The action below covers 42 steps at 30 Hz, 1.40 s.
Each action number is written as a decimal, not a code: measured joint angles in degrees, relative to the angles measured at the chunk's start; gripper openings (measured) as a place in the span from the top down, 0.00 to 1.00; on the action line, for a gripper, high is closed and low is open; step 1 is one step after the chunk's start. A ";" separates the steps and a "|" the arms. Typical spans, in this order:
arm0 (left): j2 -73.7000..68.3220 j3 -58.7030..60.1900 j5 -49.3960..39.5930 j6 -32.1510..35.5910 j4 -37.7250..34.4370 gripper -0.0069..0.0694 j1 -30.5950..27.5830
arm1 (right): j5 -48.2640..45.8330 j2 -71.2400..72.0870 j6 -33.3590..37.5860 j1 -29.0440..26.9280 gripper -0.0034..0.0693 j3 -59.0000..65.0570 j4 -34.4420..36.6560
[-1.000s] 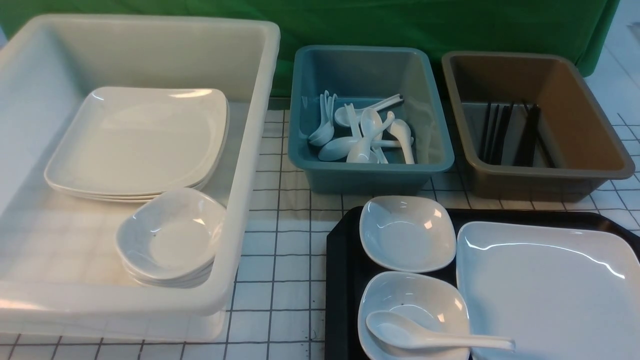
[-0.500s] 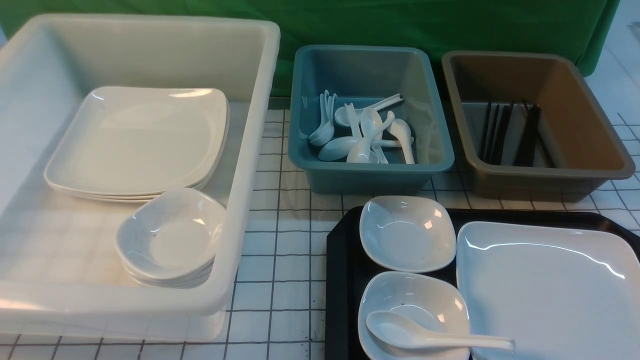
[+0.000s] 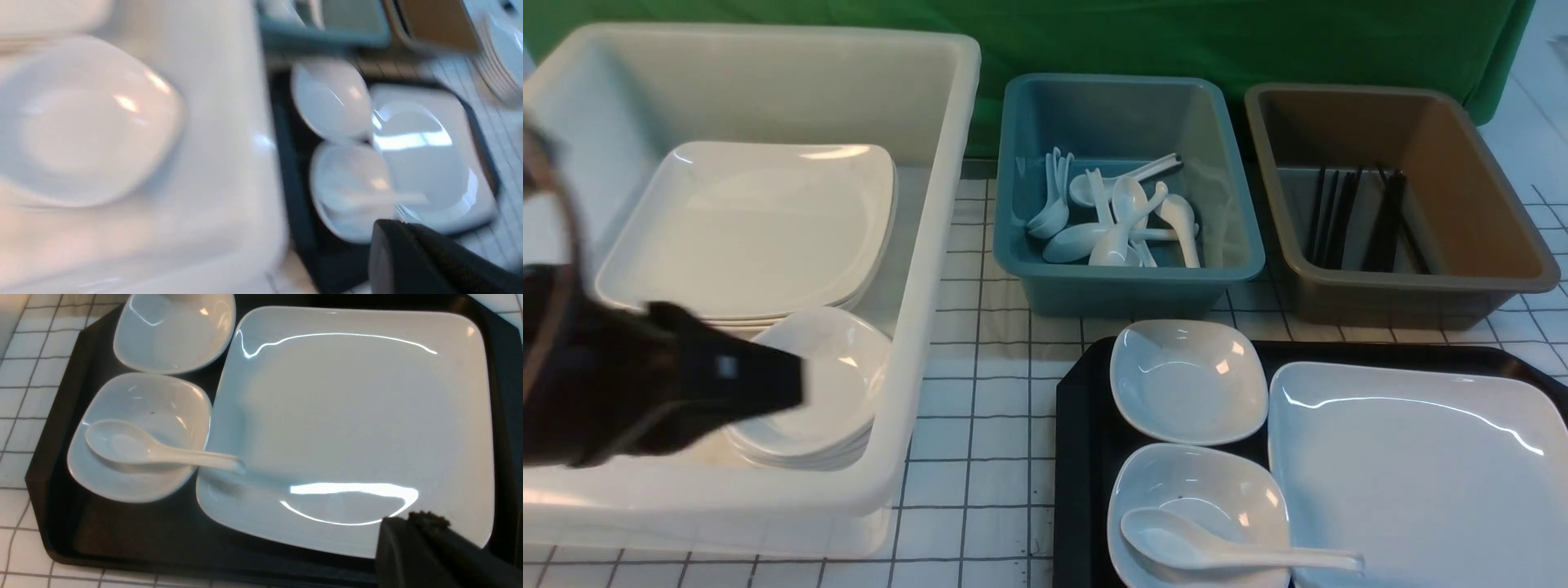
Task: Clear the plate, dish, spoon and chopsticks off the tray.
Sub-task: Use the left arm to grab a soup spoon from the plate
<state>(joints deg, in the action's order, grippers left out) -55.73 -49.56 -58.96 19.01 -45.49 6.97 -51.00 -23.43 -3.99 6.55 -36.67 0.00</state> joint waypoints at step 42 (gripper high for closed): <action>-59.84 -33.08 28.71 32.78 33.51 0.28 52.63 | 0.00 0.00 -4.55 0.00 0.84 0.00 0.00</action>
<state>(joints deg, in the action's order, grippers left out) -115.57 -82.64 -30.25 51.79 -11.97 59.61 -51.00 -23.43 -8.53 6.55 -36.67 0.00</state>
